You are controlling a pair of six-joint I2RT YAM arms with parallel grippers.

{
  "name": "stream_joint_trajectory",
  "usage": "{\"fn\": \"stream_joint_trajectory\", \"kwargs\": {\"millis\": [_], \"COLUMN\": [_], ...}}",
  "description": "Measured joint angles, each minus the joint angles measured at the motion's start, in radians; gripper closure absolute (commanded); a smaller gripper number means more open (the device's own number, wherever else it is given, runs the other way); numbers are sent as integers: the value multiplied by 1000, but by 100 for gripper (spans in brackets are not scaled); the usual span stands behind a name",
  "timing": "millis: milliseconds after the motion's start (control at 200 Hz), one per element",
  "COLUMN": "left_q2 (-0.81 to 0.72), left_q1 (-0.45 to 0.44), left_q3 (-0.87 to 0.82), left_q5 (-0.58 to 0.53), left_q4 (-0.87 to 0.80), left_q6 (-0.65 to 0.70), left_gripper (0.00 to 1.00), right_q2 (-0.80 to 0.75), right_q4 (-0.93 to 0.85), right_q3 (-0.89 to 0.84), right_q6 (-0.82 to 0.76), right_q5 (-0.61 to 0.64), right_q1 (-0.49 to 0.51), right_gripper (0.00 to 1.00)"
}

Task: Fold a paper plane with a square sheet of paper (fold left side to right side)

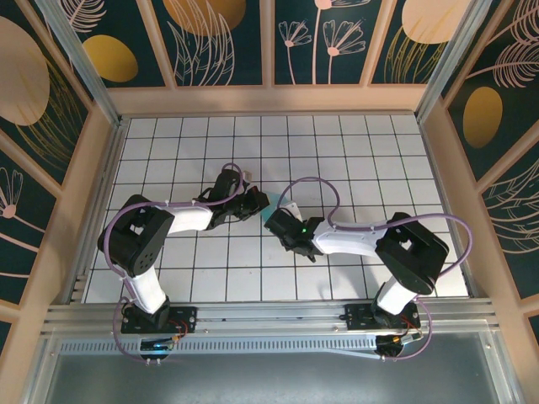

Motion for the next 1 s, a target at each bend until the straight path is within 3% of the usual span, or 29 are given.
{"fn": "stream_joint_trajectory", "kwargs": {"millis": [195,295,510,706,996], "left_q2": [0,-1,-30,-135,-326], "left_q1": [0,0,0,17,139], "left_q3": [0,0,0,0,-68], "left_q5": [0,0,-9,-29,-42], "left_q4": [-5,-13,-32,-79,-132], "left_q6": [3,7,25,54,74], "left_gripper": [100,100,75,60,54], "right_q2": [0,0,0,0,0], "right_q4": [3,3,10,11,26], "right_q3": [0,0,0,0,0], "right_q6": [0,2,-5,-4,-7], "right_q5": [10,11,12,-11,-103], "right_q1": [0,0,0,-2,-26], "right_gripper": [71,80,100,100,100]}}
